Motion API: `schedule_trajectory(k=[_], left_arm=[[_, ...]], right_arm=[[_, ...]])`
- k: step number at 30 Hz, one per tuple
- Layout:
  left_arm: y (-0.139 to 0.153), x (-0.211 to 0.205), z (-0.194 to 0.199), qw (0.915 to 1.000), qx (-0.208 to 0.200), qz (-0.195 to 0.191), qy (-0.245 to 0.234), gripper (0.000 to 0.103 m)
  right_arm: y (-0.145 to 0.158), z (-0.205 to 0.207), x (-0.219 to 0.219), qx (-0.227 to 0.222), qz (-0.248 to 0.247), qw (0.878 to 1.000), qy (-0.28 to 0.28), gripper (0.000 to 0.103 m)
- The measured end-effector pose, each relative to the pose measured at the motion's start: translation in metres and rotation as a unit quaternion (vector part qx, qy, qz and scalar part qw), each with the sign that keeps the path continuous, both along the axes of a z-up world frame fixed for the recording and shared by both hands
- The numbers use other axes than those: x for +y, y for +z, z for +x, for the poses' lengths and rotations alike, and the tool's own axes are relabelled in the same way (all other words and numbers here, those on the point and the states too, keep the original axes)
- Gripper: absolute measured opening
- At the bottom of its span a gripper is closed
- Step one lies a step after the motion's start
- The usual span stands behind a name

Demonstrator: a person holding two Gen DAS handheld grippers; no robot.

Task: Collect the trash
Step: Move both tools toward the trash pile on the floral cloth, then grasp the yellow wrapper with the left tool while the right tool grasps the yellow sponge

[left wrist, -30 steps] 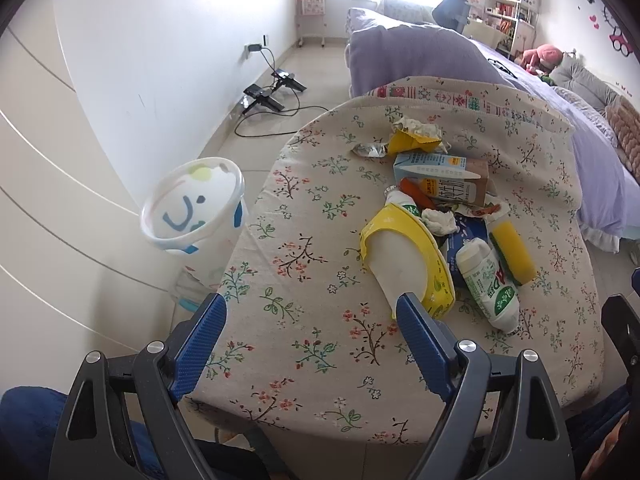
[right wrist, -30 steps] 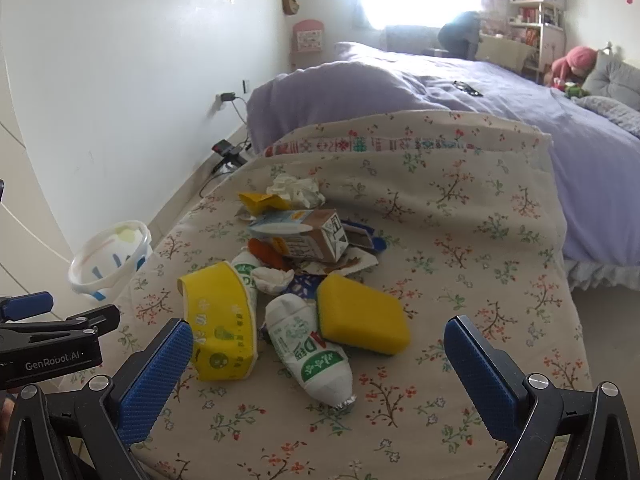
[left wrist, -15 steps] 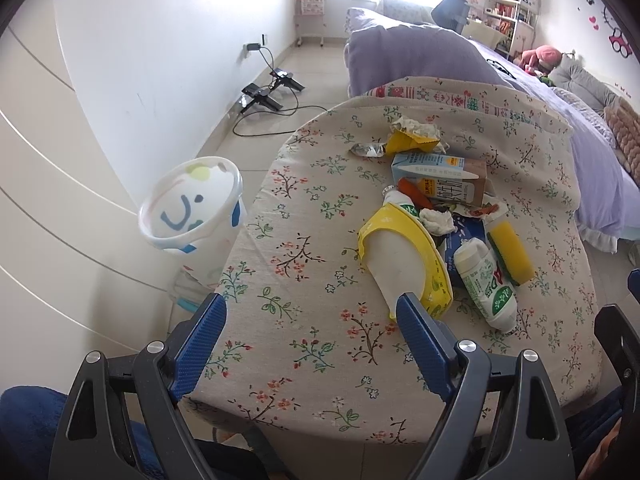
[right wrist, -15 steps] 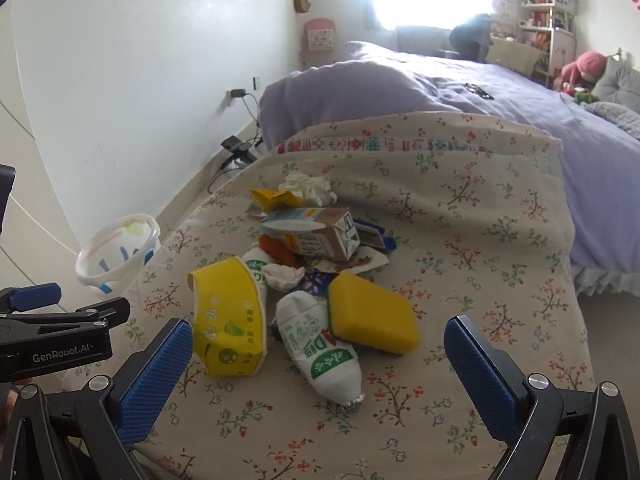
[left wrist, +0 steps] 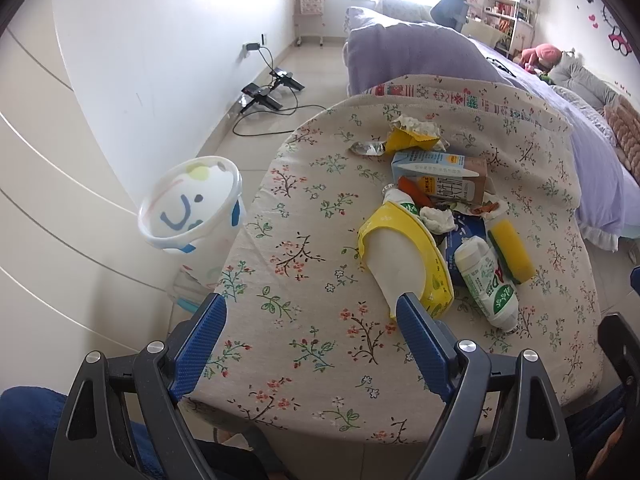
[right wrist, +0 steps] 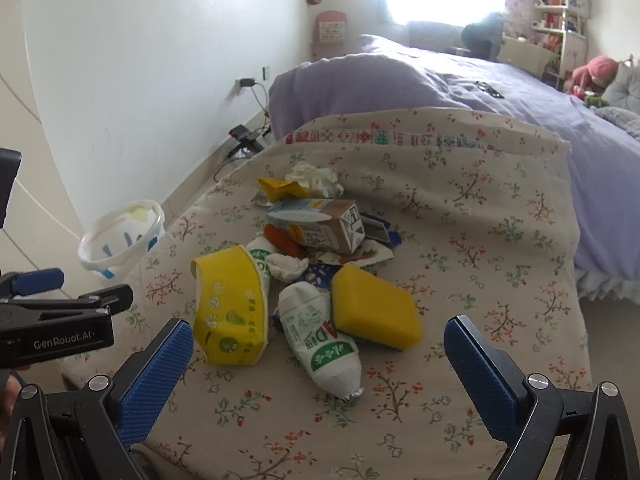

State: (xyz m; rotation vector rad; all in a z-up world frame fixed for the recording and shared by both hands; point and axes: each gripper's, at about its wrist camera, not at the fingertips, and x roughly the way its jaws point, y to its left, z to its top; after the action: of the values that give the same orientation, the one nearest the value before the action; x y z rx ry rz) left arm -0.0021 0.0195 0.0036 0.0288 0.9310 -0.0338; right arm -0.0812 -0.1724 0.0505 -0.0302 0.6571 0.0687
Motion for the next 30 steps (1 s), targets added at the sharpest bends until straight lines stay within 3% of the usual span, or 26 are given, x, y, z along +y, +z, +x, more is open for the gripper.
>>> schedule_trajectory(k=[3,5,9,11,13,15,17,19,23,26,30], left_arm=[[-0.002,-0.004,0.002,1.0,0.002,0.004,-0.005,0.089],[-0.002,-0.007,0.005,0.9999,0.01,0.002,-0.013,0.089],[0.007,-0.012,0.017,0.9996,0.012,0.001,-0.026,0.089],[0.01,-0.015,0.028,0.9982,0.036,-0.022,-0.043,0.089],[0.007,-0.014,0.047,0.9908,0.092,-0.081,-0.058,0.089],[-0.001,-0.011,0.066,0.9747,0.153,-0.152,-0.057,0.089],[-0.008,-0.013,0.081,0.9595,0.187,-0.203,-0.057,0.089],[-0.016,-0.02,0.094,0.9541,0.205,-0.211,-0.058,0.089],[-0.034,-0.039,0.103,0.9566,0.214,-0.189,-0.057,0.087],[-0.053,-0.051,0.103,0.9555,0.224,-0.182,-0.062,0.077],[-0.07,-0.063,0.105,0.9564,0.227,-0.17,-0.069,0.042]], right_arm=[[0.008,0.002,-0.01,-0.001,-0.003,1.0,-0.003,0.103],[0.013,0.011,-0.02,0.027,-0.002,1.0,0.012,0.103],[0.03,0.032,-0.036,0.045,-0.041,0.998,0.024,0.103],[0.035,0.046,-0.047,0.06,-0.023,0.997,0.042,0.103],[0.034,0.068,-0.055,0.091,-0.01,0.994,0.062,0.103],[0.026,0.09,-0.059,0.119,-0.012,0.99,0.072,0.103],[0.013,0.106,-0.061,0.14,-0.015,0.987,0.075,0.103],[-0.006,0.117,-0.062,0.164,-0.004,0.983,0.081,0.102],[-0.037,0.122,-0.058,0.204,-0.008,0.974,0.094,0.095],[-0.047,0.118,-0.053,0.209,-0.016,0.972,0.109,0.095],[-0.065,0.115,-0.039,0.217,-0.036,0.967,0.131,0.095]])
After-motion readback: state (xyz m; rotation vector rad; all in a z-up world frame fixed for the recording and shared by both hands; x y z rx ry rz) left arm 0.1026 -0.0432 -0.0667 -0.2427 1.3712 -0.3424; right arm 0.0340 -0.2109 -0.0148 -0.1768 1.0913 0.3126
